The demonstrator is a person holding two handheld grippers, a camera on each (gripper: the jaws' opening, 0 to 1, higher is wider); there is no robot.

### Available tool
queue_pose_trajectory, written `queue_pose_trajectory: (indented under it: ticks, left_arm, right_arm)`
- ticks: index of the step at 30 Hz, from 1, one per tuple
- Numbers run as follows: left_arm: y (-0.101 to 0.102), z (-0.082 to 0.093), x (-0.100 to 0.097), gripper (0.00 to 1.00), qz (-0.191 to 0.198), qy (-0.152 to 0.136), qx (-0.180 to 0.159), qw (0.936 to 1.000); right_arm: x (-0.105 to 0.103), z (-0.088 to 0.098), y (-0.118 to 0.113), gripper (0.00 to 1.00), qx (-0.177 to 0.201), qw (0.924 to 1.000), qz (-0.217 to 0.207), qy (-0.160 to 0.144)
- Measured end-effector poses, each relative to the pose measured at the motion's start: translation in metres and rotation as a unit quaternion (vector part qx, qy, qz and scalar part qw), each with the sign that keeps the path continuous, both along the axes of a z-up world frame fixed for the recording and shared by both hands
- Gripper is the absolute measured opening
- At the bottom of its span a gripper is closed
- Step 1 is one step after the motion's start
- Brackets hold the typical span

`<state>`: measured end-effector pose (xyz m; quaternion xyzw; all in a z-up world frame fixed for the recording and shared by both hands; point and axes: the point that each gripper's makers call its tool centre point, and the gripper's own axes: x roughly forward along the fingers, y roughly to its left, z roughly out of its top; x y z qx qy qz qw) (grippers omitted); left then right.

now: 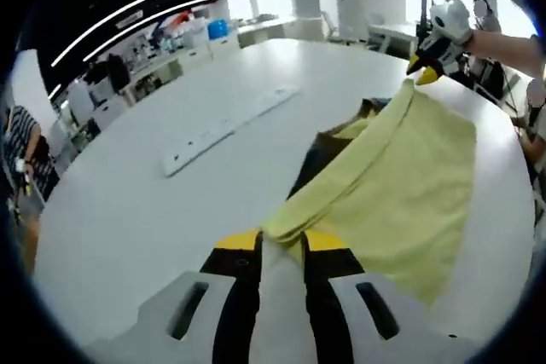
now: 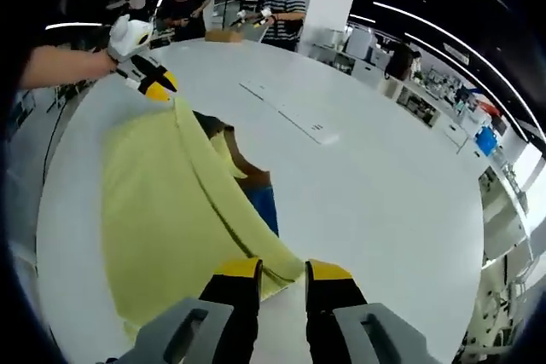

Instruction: Fold the garment on the visible template until the final outline fits inside the template.

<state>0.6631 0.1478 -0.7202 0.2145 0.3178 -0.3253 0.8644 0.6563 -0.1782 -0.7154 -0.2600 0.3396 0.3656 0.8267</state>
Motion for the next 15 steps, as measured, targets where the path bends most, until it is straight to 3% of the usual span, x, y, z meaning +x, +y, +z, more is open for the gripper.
queue_pose_trajectory:
  ticks: [5, 15]
  left_arm:
    - [0.003, -0.005, 0.003, 0.12, -0.005, -0.005, 0.031, 0.9995]
    - [0.006, -0.005, 0.007, 0.05, -0.022, -0.018, 0.059, 0.9979]
  right_arm:
    - [0.004, -0.006, -0.006, 0.19, -0.032, 0.9992, 0.021, -0.012]
    - [0.002, -0.015, -0.008, 0.2, -0.084, 0.9925, 0.084, -0.028]
